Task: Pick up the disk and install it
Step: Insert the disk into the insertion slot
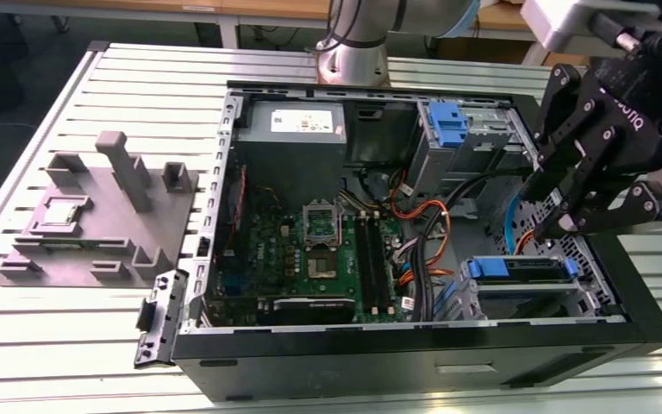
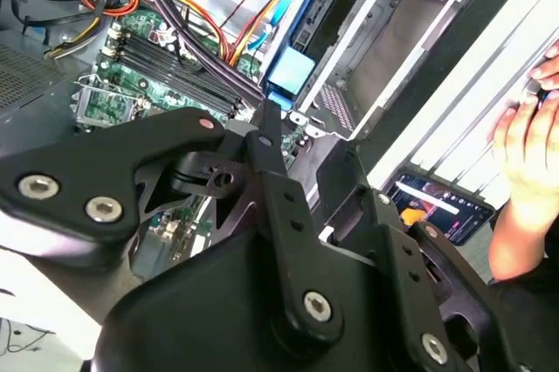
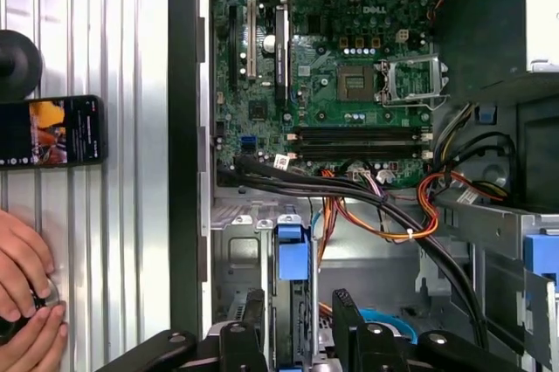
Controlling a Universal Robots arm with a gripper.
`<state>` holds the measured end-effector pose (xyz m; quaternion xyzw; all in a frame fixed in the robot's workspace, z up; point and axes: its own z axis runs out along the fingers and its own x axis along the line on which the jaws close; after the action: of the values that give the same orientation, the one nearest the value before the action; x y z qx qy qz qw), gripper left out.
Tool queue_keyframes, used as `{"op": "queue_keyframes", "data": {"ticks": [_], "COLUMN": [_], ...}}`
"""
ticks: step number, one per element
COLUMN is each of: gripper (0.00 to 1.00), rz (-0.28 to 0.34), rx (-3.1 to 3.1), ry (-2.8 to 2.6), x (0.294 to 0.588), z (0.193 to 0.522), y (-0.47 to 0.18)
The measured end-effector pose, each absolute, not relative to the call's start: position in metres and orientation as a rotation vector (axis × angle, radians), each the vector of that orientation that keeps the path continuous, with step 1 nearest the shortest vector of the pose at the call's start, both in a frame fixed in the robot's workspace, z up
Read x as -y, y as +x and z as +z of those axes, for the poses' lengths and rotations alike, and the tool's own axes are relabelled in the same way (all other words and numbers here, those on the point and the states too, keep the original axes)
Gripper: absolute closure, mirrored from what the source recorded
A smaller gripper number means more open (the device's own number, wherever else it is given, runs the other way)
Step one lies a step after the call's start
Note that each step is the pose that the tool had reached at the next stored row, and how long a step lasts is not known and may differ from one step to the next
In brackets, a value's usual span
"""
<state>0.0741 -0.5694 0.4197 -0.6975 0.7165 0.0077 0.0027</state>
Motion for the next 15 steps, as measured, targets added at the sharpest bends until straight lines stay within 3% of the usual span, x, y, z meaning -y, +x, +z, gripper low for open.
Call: {"op": "queue_keyframes", "data": {"ticks": [4,6,7,11,15], "gripper": [0.58,0.7,0.7,0.88,0.88], "rz": [0.024,0.024,0.024,0.024,0.024], "rx": [-2.247,-2.247,-2.247,-2.247,-2.247], "ry": [-2.187,-2.187,-2.188,-2.187,-2.188], "x": [0.569,0.569,0.569,0.569,0.569], "z": [0.412,0.409,0.407,0.4,0.392], "y": [0.074,0.074,0.074,0.074,0.075]}}
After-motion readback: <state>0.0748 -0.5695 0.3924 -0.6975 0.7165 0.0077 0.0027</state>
